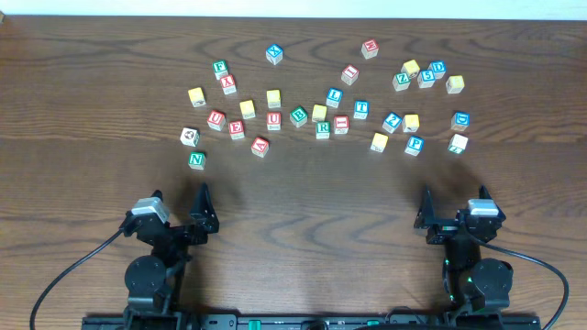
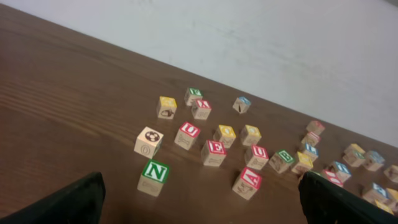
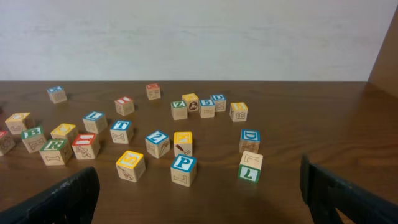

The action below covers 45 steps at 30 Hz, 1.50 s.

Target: Spell out NEURIPS

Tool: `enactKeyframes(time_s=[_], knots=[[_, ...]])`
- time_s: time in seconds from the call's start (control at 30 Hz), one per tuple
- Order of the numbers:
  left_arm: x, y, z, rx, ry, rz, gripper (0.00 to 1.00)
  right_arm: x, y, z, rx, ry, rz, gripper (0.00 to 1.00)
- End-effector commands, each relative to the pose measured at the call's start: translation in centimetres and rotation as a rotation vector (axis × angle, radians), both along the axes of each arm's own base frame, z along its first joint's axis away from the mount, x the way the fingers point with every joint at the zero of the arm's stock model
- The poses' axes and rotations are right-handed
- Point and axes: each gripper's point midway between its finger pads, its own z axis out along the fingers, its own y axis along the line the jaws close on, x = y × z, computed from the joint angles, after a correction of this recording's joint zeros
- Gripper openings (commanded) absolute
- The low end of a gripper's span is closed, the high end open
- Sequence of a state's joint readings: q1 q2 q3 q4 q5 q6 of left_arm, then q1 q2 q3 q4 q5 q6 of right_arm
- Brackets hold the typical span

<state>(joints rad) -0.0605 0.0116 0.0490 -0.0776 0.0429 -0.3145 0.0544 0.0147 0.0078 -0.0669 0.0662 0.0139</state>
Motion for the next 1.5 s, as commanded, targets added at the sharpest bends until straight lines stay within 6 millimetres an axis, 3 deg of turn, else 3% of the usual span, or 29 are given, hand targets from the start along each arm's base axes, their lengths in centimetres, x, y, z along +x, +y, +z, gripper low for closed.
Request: enactKeyframes(time_s=[0.0,0.23,0.63,0.83,1.13,1.47], knots=[[-0.5,-0.2,3.7,-0.001,-0.05,-0.015,0.98,0.0,-0.1,-0.1,-0.008,-0.001,-0.001,0.99],[-0.1,-1.8,7.1,0.095,0.099,-0.123,0.98,0.0,-0.1,-0.1,-0.008,-0.001,-0.001,0.99],[4.1,-2.9,11.7,0.232,0.599,-0.268,0.98,0.0,-0.1,-0.1,-0.008,-0.001,-0.001,0.99],[4.3,-2.9,9.1,0.217,0.791,-0.288,0.98,0.0,-0.1,-0.1,-0.008,-0.001,-0.001,0.99],[5.4,-2.8,5.3,0.212,0.935,-0.295,0.98,0.0,-0.1,-0.1,-0.008,-0.001,-0.001,0.99],[6.5,-2.5,2.8,0.264,1.164,-0.35,0.98,0.0,-0.1,-0.1,-0.008,-0.001,-0.001,0.99]])
